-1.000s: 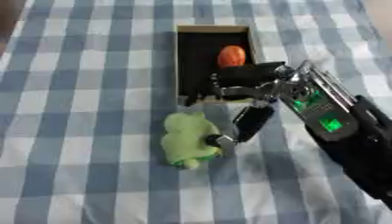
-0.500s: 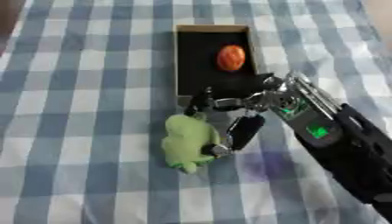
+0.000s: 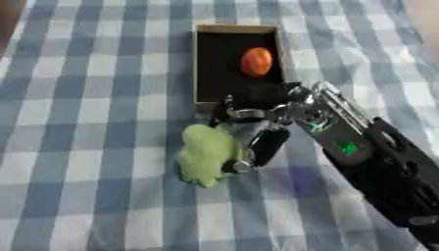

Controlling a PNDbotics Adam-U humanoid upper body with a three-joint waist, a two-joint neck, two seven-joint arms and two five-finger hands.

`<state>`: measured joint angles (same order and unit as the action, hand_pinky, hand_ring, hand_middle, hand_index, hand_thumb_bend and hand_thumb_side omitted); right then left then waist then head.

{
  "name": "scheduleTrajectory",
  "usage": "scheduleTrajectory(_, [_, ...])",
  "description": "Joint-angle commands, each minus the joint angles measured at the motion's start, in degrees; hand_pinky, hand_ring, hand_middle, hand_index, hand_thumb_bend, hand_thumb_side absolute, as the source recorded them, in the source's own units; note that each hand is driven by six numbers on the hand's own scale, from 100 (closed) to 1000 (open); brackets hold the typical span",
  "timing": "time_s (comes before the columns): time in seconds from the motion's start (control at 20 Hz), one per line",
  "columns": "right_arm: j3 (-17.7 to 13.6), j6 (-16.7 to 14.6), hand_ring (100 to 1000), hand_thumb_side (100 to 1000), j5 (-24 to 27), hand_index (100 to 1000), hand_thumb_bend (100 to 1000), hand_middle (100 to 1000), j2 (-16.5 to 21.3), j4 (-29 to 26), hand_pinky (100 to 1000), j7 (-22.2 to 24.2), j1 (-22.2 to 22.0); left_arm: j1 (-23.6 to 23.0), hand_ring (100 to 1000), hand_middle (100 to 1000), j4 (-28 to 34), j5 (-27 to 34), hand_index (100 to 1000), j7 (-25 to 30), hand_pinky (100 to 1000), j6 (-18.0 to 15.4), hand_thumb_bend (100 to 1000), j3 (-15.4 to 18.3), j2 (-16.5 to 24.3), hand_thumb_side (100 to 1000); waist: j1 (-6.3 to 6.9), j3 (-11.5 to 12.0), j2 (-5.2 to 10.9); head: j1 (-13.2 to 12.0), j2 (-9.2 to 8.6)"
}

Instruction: Pick up objects on the table and place them in the box.

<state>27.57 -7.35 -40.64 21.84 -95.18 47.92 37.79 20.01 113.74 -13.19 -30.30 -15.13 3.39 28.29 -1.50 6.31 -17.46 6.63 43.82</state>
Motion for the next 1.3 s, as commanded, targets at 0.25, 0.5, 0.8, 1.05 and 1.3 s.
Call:
scheduleTrajectory(0.25, [-0.6, 1.4, 669, 461, 3.9, 710, 274, 546, 2.3, -5.7, 538, 0.1, 0.6, 0.4, 820, 719, 0.9, 0.2, 834, 0.2, 838, -0.1, 110, 0.4, 1.5, 663, 0.28, -0.2, 1.12, -0.2, 0.3])
scheduleTrajectory(0.5, [-2.0, 3.1, 680, 485, 8.2, 728, 230, 566, 4.2, -9.3, 538, 2.7, 1.3, 0.3, 820, 719, 0.9, 0.2, 835, 0.3, 838, -0.1, 110, 0.5, 1.6, 662, 0.26, -0.5, 1.32, -0.3, 0.3])
scheduleTrajectory(0.8, [-4.5, 5.5, 690, 428, 10.9, 738, 140, 577, 5.8, -11.7, 533, 3.6, 2.8, 0.2, 820, 720, 0.9, 0.1, 835, 0.4, 838, -0.2, 112, 0.5, 1.7, 658, 0.42, -0.6, 1.57, -0.4, 0.3])
scheduleTrajectory(1.05, [-7.4, 7.8, 685, 378, 12.2, 734, 139, 571, 7.0, -12.7, 527, 1.6, 5.7, 0.2, 820, 720, 0.9, 0.1, 835, 0.4, 838, -0.2, 112, 0.5, 1.8, 656, 0.55, -0.8, 1.66, -0.4, 0.3])
scheduleTrajectory(1.3, [-9.8, 8.8, 691, 337, 9.2, 738, 190, 575, 8.4, -9.5, 545, -1.8, 9.2, 0.1, 820, 720, 0.9, 0.1, 835, 0.5, 838, -0.2, 110, 0.5, 1.8, 656, 0.64, -0.7, 1.7, -0.3, 0.3])
